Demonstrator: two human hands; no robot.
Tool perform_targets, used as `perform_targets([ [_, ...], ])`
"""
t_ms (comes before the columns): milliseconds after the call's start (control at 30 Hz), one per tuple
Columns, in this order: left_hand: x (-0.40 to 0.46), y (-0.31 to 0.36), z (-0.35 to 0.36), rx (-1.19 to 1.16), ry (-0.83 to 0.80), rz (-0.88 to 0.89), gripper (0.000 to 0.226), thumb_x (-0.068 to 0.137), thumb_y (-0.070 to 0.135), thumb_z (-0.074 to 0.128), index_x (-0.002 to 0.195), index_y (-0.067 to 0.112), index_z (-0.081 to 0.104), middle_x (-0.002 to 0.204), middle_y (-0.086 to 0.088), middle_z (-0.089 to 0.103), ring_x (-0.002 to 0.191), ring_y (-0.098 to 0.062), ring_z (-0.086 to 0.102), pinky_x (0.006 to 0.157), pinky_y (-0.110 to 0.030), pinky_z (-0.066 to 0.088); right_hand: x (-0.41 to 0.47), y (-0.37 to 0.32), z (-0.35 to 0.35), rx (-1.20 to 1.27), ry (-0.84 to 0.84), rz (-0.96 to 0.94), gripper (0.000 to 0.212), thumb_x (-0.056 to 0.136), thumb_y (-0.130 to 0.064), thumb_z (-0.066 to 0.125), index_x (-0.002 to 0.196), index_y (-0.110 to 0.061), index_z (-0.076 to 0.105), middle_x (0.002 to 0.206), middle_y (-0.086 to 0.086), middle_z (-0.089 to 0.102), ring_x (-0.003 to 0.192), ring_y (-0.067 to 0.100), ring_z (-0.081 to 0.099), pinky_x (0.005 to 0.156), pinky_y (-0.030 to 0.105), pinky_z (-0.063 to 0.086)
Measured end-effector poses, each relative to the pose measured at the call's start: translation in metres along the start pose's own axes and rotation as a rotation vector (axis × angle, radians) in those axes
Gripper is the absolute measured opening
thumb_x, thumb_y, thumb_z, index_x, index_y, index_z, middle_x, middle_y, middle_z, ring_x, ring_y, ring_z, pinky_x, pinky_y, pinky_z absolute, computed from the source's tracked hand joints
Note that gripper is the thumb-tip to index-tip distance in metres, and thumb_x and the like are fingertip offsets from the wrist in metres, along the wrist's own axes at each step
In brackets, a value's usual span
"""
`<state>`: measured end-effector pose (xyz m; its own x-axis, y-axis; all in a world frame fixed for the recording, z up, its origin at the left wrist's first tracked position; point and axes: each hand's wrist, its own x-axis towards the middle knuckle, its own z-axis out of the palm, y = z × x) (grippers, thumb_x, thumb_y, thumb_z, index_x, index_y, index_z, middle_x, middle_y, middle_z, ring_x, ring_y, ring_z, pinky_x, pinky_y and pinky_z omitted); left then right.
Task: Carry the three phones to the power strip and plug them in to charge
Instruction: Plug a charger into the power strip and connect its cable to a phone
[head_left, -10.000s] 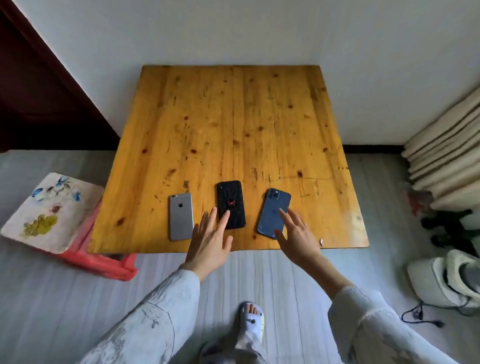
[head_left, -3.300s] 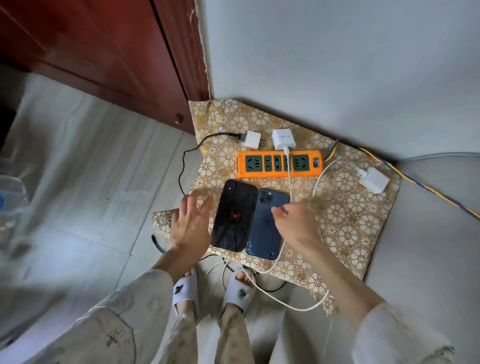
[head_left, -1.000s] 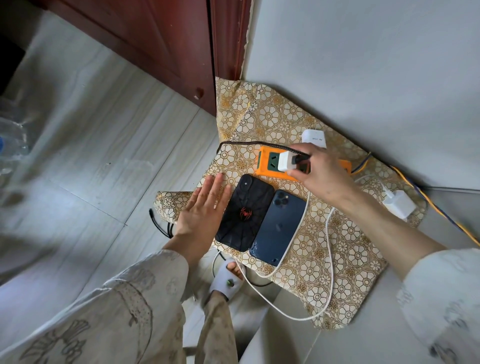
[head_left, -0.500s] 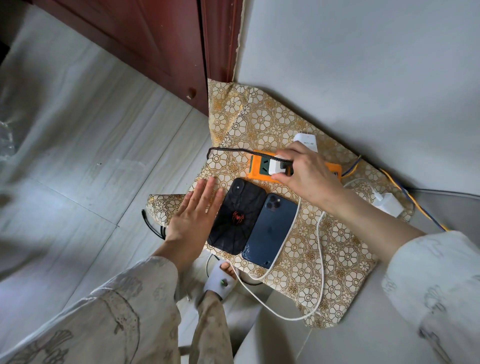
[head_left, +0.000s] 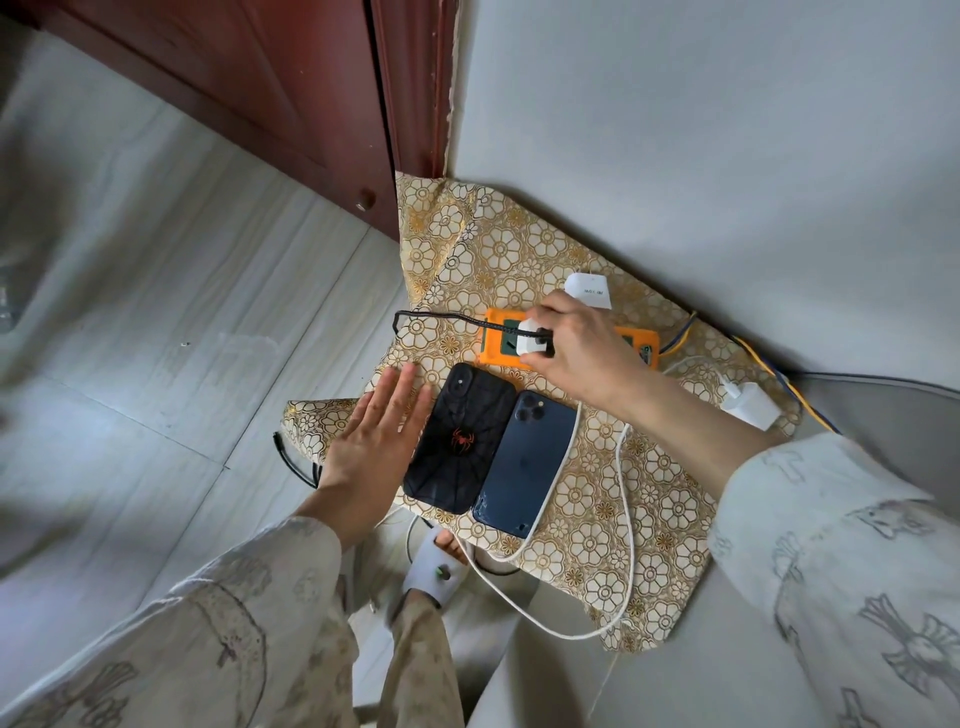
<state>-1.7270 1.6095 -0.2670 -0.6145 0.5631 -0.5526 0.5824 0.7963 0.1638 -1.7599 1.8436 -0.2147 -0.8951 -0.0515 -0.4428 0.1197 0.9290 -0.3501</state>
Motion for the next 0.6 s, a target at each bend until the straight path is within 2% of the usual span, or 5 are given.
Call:
perform_targets([
  [167, 0.0, -0.006, 0.002, -0.042, 0.01, 0.039, 0.096, 0.087, 0.003, 0.05, 0.129, 0.017, -0.034, 0.141, -0.008, -0.037, 0.134, -0.025, -0.029, 0.117, -0.032, -0.001, -0.001, -0.001, -0.001, 0.018, 0.001, 0.046, 0.053, 0.08, -0.025, 0.068, 0.126, -0.005, 0.052, 0.123, 0.009, 0.054, 0.113, 0.027, 0.051, 0.102, 0.04, 0.039],
  [267, 0.001, -0.011, -0.006, -0.255, -0.011, 0.074, 0.094, 0.082, 0.003, 0.057, 0.142, 0.019, -0.014, 0.152, -0.005, -0.024, 0.14, -0.023, -0.021, 0.118, -0.033, 0.001, -0.006, -0.009, -0.002, 0.029, 0.054, 0.077, 0.064, 0.078, -0.04, 0.066, 0.131, -0.012, 0.046, 0.132, 0.006, 0.049, 0.123, 0.025, 0.042, 0.106, 0.042, 0.033],
  [400, -0.003, -0.021, -0.025, -0.729, 0.059, -0.059, 0.065, 0.086, 0.006, 0.055, 0.142, 0.021, 0.026, 0.15, -0.003, 0.031, 0.135, -0.024, 0.035, 0.109, -0.037, 0.031, -0.006, -0.045, -0.004, -0.013, 0.108, -0.005, 0.053, 0.085, -0.046, 0.055, 0.126, -0.013, 0.051, 0.128, 0.005, 0.055, 0.12, 0.023, 0.049, 0.104, 0.046, 0.032],
  [500, -0.016, -0.032, -0.03, -0.798, 0.163, -0.19, 0.055, 0.088, 0.006, 0.051, 0.138, 0.02, 0.034, 0.14, -0.009, 0.044, 0.124, -0.029, 0.048, 0.101, -0.041, 0.041, 0.006, -0.081, -0.005, -0.075, 0.045, 0.04, 0.034, 0.089, -0.031, 0.055, 0.112, -0.007, 0.058, 0.106, 0.006, 0.064, 0.099, 0.023, 0.061, 0.103, 0.047, 0.033],
  [600, -0.027, -0.041, -0.033, -0.837, 0.213, -0.237, 0.059, 0.087, 0.003, 0.053, 0.14, 0.017, 0.031, 0.143, -0.012, 0.038, 0.123, -0.029, 0.048, 0.099, -0.042, 0.041, 0.008, -0.106, -0.008, -0.097, 0.003, 0.088, 0.015, 0.087, -0.01, 0.053, 0.073, -0.006, 0.052, 0.079, 0.005, 0.054, 0.084, 0.026, 0.059, 0.1, 0.046, 0.036],
])
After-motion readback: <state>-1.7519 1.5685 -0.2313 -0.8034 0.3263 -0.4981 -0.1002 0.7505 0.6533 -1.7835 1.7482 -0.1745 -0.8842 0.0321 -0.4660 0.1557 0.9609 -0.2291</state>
